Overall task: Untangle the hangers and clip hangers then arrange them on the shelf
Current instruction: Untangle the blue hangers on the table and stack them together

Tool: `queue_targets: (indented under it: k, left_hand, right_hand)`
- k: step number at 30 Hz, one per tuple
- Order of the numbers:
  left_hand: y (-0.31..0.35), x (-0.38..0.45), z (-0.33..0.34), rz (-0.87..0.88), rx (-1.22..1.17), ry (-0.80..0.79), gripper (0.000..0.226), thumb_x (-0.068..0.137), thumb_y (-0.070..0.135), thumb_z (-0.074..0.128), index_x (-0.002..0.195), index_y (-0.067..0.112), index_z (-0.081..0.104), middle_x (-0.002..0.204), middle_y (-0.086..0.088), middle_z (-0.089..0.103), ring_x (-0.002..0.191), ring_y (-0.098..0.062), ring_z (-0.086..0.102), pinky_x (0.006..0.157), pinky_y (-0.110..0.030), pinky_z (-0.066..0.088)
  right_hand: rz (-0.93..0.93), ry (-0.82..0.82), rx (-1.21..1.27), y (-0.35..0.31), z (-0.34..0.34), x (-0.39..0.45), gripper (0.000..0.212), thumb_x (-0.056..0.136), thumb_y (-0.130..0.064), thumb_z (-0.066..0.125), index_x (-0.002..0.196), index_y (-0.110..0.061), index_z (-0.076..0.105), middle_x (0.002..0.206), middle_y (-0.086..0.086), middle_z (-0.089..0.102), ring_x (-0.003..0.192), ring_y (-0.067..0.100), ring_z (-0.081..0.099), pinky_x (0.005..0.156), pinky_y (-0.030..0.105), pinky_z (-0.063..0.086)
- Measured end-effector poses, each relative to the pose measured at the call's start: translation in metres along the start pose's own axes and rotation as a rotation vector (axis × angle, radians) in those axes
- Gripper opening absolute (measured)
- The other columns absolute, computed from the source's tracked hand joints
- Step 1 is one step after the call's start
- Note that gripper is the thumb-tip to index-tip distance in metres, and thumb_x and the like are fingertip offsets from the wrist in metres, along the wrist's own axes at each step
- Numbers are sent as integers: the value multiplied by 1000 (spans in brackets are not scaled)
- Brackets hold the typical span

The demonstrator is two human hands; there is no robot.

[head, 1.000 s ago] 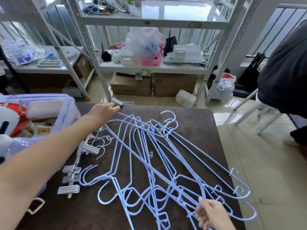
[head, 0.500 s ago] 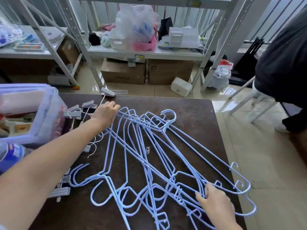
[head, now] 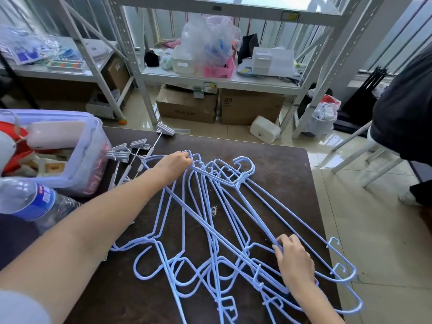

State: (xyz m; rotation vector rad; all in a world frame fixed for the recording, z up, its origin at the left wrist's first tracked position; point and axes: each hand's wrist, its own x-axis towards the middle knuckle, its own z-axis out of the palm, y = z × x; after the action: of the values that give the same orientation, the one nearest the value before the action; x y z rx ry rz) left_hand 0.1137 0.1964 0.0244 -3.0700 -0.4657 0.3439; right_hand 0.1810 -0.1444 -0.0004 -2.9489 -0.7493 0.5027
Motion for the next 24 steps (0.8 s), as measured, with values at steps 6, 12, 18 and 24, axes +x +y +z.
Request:
queue_targets:
  k: [6,12,18,24]
  left_hand:
    - [-1,-33,-25,-7,66,107,27,90,-1,43,111,9,57,106,-9,64,99,-27,60,82,-34,46]
    - [5,-76,-40,-46,50,105,30,87,-7,41,109,6,56,104,-12,64,98,-29,60,79,-35,46]
    - [13,-119,-43,-70,-1,130,28,88,-8,40,108,6,53,104,-13,63,97,-28,60,78,-32,46]
    - [15,-150,-57,-51,32,280,26,87,-7,44,106,8,54,100,-9,63,93,-24,62,75,-28,45]
  right_hand:
    - [-79,66,-84,8,-3,-1,25,96,-38,43,105,-23,61,105,-7,58,98,13,59,67,24,42]
    - [-160,52,-159,13,-13,-1,27,98,-36,38,104,-21,61,101,-4,62,102,14,57,65,24,36]
    - [-187,13,-112,20,-18,-1,26,97,-34,40,101,-18,60,100,2,67,98,20,60,70,28,43]
    - [-296,-59,120,20,-21,-7,29,99,-24,38,106,-12,64,99,6,71,98,27,62,74,32,42]
